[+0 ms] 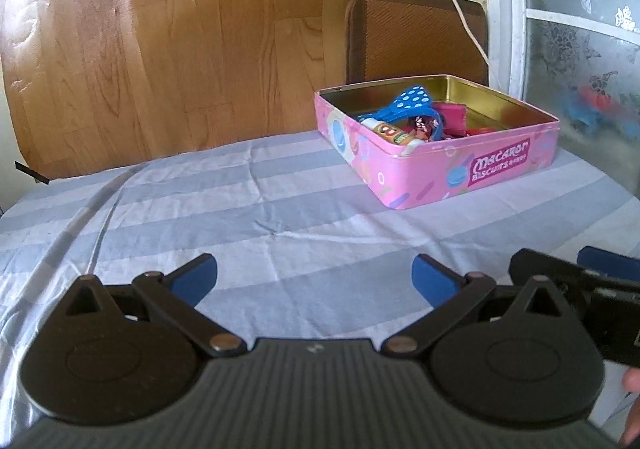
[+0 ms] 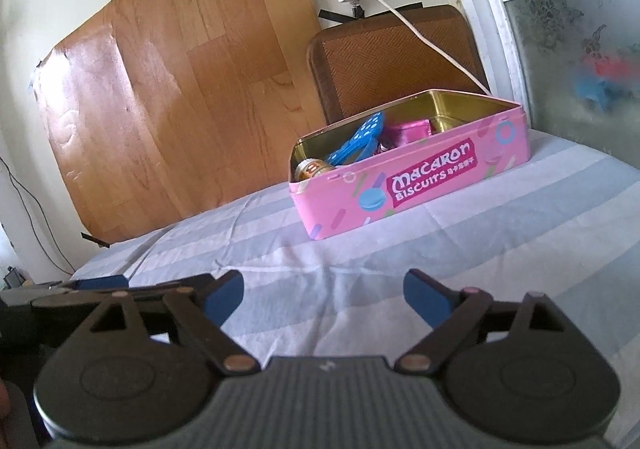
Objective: Organize rigid objects
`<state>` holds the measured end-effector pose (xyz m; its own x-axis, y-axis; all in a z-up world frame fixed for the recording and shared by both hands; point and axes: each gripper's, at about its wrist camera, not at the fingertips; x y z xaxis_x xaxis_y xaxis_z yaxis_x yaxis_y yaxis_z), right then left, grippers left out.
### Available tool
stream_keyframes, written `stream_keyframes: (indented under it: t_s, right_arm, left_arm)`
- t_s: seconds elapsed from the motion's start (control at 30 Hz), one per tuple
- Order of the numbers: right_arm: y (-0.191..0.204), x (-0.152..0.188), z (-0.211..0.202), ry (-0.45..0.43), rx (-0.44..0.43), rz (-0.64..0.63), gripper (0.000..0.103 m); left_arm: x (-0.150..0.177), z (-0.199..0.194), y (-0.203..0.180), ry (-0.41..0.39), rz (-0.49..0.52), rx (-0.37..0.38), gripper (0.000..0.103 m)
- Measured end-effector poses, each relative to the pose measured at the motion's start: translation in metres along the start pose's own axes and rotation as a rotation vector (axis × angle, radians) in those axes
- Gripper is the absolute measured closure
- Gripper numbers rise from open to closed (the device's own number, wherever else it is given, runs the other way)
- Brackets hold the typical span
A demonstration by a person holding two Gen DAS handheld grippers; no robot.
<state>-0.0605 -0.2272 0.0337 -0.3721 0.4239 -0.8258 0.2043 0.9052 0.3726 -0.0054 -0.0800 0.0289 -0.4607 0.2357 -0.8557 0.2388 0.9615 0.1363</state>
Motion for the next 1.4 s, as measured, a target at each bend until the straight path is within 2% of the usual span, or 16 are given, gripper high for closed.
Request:
stream_keyframes:
  t_s: [0.3,0.57,1.4]
  right_arm:
    - [-0.007,-0.002,0.009,-0.010,0.027,0.048,0.013]
    - [-0.008,0.003,0.013,-0.023,0.048,0.020,0.012]
    - [-0.012,-0.001,0.012,-0.052,0.062,0.035,0.012]
  left_arm:
    - [0.001,0.006,0.002,0.007,-0.004,-0.045,0.000]
    - [0.001,0.016,-0.005,0.031,0.015,-0.083,0.000]
    - [0.000,0.014,-0.012,0.054,0.051,-0.071,0.000]
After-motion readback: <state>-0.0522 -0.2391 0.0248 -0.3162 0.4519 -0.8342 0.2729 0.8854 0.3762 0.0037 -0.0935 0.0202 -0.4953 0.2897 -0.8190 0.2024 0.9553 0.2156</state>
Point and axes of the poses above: each gripper's, at about its wrist camera, not at the fingertips, and z roughly the way its jaws point, y to its left, x to its underside, and after that the axes turned 2 degrees about z, right-handed
